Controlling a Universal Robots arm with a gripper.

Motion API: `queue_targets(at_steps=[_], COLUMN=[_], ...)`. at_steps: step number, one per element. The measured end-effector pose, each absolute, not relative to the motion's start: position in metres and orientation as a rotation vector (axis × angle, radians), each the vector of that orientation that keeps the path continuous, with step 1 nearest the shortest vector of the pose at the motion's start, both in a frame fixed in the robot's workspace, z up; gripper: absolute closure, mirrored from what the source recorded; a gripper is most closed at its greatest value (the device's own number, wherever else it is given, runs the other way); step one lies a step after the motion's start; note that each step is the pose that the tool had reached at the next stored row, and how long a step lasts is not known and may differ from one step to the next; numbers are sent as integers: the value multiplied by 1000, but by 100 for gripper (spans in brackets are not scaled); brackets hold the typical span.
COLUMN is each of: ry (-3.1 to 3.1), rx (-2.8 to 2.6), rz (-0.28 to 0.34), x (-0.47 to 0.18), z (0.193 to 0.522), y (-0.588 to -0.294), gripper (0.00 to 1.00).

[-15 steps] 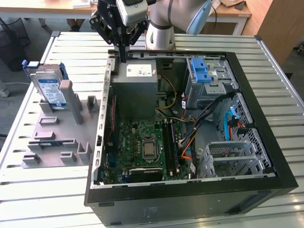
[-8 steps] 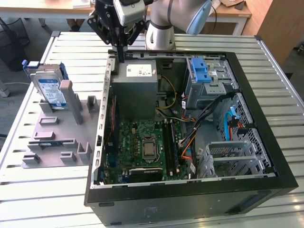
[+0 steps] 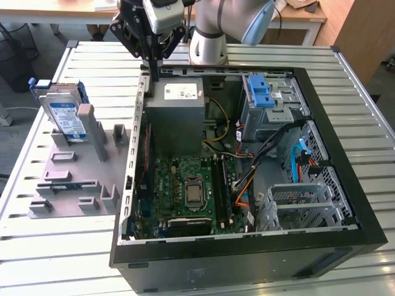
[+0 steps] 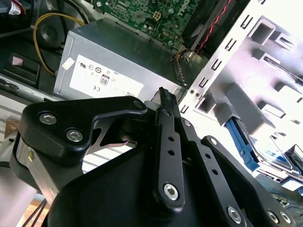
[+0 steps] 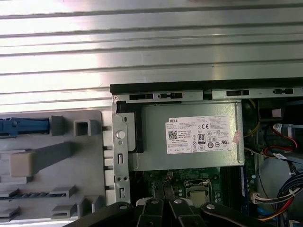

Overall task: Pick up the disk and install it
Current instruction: 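Reach for the disk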

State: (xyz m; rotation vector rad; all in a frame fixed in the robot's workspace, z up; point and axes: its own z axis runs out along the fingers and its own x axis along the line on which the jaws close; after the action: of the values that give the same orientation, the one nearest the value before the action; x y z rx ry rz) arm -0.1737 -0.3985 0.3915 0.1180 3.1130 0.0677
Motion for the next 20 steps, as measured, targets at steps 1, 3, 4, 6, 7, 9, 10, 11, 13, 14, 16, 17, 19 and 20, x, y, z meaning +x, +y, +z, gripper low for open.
queue_targets(at_steps=[1,3,4,6,7,9,10,11,13,14,16,17,19,20], ry=[3113,3113,3113,3113,3113,3113,3113,3113,3113,3113,3113,3113,3113,3113], rx=[118,118,118,118,118,118,118,118,118,118,118,118,118,118], rz=[68,68,67,68,68,67,67,67,62,56,43,42,42,42], x=[-174,-175,-176,-177,-178,-179,-180,-181,-182,-183,-183,-184,-185,-186], z=[392,391,391,391,391,391,391,391,391,391,391,390,390,390], y=[-398,-398,-398,-398,-397,-397,-397,-396,-396,-395,-394,-394,-392,-392], gripper=[89,89,89,89,89,89,89,89,89,89,89,89,89,89])
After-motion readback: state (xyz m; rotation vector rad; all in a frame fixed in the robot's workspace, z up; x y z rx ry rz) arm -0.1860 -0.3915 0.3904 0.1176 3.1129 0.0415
